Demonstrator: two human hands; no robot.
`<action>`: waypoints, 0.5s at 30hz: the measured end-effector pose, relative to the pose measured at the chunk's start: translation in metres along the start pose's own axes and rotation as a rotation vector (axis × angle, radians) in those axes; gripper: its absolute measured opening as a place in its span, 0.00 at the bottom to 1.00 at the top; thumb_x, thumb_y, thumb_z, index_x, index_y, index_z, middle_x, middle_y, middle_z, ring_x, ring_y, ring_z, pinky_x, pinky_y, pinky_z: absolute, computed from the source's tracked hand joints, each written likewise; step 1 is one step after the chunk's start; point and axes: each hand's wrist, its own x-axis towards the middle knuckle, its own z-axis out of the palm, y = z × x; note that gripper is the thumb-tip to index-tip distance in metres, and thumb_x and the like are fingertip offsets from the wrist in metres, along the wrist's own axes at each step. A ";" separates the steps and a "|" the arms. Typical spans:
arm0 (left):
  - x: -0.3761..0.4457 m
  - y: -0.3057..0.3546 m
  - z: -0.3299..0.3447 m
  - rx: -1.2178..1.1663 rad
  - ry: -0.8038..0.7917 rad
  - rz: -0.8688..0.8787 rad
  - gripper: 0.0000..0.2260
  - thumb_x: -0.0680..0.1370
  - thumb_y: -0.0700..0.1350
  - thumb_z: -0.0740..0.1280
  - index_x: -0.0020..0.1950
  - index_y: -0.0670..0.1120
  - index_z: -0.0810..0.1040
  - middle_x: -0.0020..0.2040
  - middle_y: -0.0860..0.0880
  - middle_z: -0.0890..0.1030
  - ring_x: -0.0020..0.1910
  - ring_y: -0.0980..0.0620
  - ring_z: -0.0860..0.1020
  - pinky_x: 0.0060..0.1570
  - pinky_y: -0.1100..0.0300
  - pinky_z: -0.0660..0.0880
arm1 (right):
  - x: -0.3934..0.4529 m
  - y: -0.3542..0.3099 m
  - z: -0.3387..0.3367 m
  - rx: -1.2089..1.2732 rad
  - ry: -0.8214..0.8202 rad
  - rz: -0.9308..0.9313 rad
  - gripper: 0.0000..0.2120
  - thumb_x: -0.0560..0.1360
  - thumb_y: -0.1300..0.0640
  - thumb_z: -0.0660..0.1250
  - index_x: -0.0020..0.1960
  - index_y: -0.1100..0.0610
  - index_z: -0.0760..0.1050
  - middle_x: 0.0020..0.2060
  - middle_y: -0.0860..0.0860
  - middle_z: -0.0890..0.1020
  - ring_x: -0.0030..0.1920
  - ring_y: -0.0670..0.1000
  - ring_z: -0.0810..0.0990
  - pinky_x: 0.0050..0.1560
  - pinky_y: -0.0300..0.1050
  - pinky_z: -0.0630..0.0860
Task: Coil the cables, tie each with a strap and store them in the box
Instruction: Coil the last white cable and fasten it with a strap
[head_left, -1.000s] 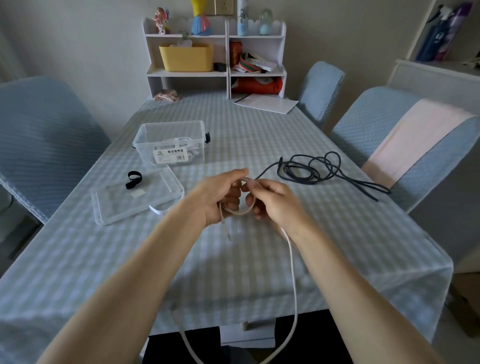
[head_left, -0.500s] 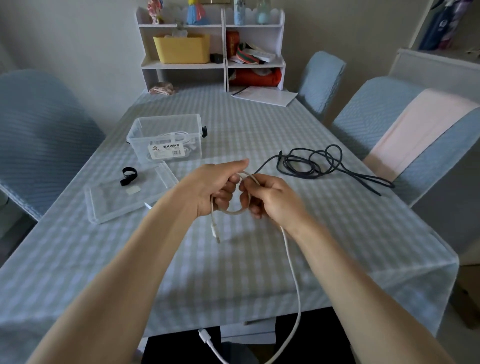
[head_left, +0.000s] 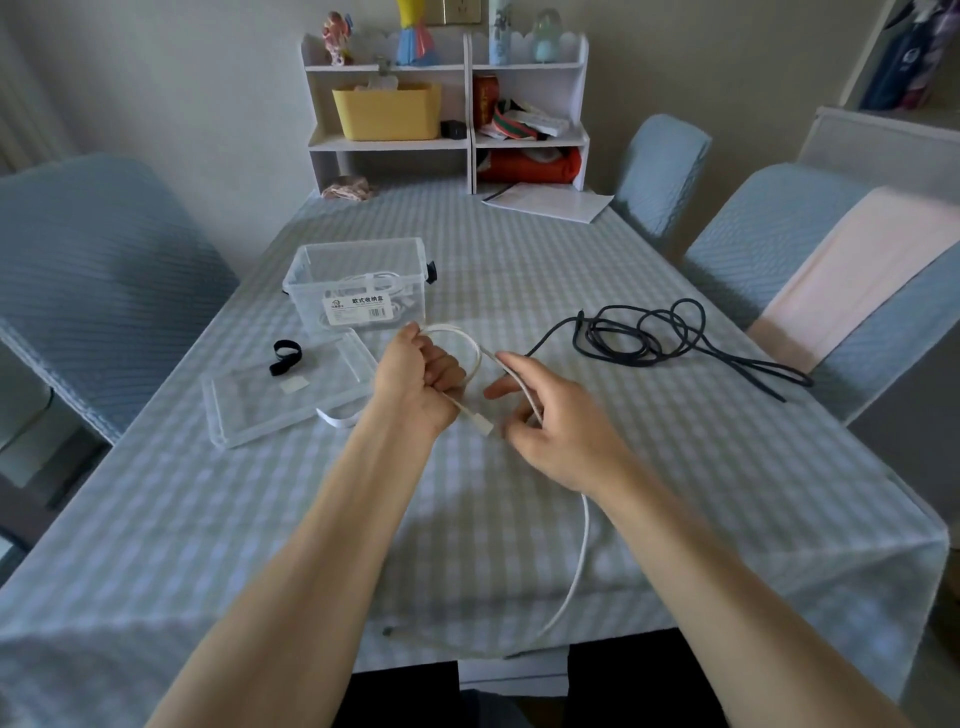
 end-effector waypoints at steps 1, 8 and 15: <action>-0.001 0.000 0.000 -0.063 0.014 -0.005 0.20 0.83 0.45 0.58 0.31 0.48 0.60 0.20 0.53 0.56 0.16 0.56 0.54 0.15 0.65 0.52 | -0.001 0.000 0.001 -0.006 -0.012 0.009 0.30 0.74 0.60 0.72 0.73 0.50 0.68 0.54 0.39 0.80 0.41 0.43 0.80 0.41 0.33 0.75; -0.006 -0.008 0.003 -0.248 0.027 0.006 0.20 0.83 0.45 0.59 0.31 0.48 0.59 0.21 0.53 0.55 0.16 0.56 0.54 0.17 0.66 0.51 | 0.003 -0.002 0.002 0.286 0.052 0.105 0.13 0.71 0.45 0.74 0.46 0.53 0.79 0.37 0.48 0.85 0.35 0.47 0.81 0.38 0.41 0.78; -0.012 -0.028 0.005 -0.123 0.016 -0.002 0.18 0.81 0.43 0.60 0.32 0.47 0.61 0.24 0.52 0.57 0.19 0.54 0.55 0.20 0.66 0.60 | 0.008 -0.004 -0.002 0.519 0.264 0.134 0.11 0.78 0.54 0.70 0.43 0.62 0.80 0.33 0.51 0.84 0.29 0.46 0.74 0.32 0.36 0.72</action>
